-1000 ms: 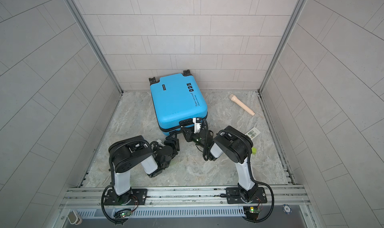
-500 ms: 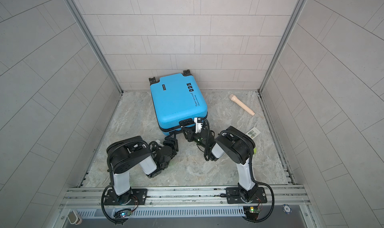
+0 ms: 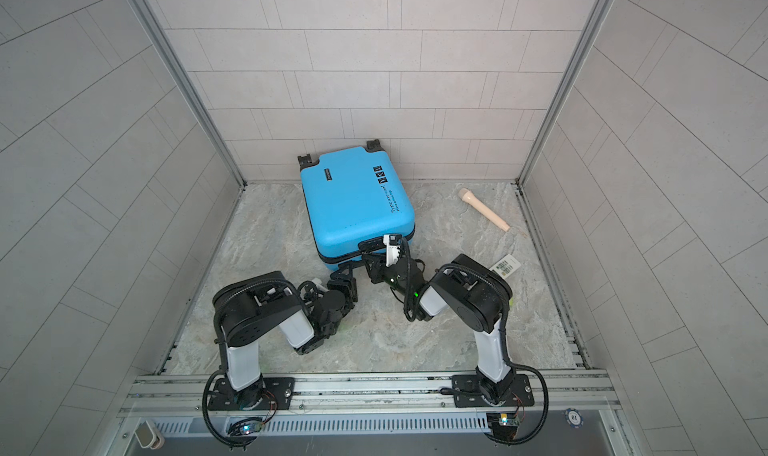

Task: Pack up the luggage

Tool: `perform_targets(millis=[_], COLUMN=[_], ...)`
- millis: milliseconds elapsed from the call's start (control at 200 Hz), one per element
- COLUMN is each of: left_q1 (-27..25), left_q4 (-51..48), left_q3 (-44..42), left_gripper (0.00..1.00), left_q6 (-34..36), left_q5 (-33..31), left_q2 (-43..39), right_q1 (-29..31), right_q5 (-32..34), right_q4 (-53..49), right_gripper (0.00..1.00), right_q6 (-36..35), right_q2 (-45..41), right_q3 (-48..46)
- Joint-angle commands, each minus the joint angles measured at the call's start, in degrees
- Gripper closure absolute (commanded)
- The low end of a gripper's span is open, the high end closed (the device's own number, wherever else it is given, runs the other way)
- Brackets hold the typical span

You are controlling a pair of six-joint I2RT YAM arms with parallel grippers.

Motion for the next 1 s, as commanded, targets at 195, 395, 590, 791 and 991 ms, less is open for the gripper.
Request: perform_targets(millis=[195, 395, 590, 791, 991], left_q1=[0.3, 0.2, 0.3, 0.3, 0.3], left_q4=[-1.0, -1.1, -1.0, -1.1, -1.1], left_q3=[0.2, 0.4, 0.5, 0.1, -0.7], left_gripper=[0.32, 0.32, 0.32, 0.32, 0.32], left_q6=[-0.1, 0.0, 0.0, 0.0, -0.2], left_q5=[0.1, 0.3, 0.4, 0.2, -0.2], left_q2=[0.0, 0.0, 0.0, -0.3, -1.0], right_q1=[1.1, 1.9, 2.2, 2.5, 3.3], right_q5=[2.1, 1.9, 1.7, 2.1, 3.8], right_q4=[-1.5, -1.6, -1.5, -1.0, -0.1], right_gripper=[0.77, 0.78, 0.81, 0.83, 0.82], right_q6=[-0.7, -0.7, -0.4, 0.5, 0.9], right_q2=[1.2, 1.6, 2.2, 2.9, 3.3], right_q3=[2.6, 3.4, 4.2, 4.8, 4.9])
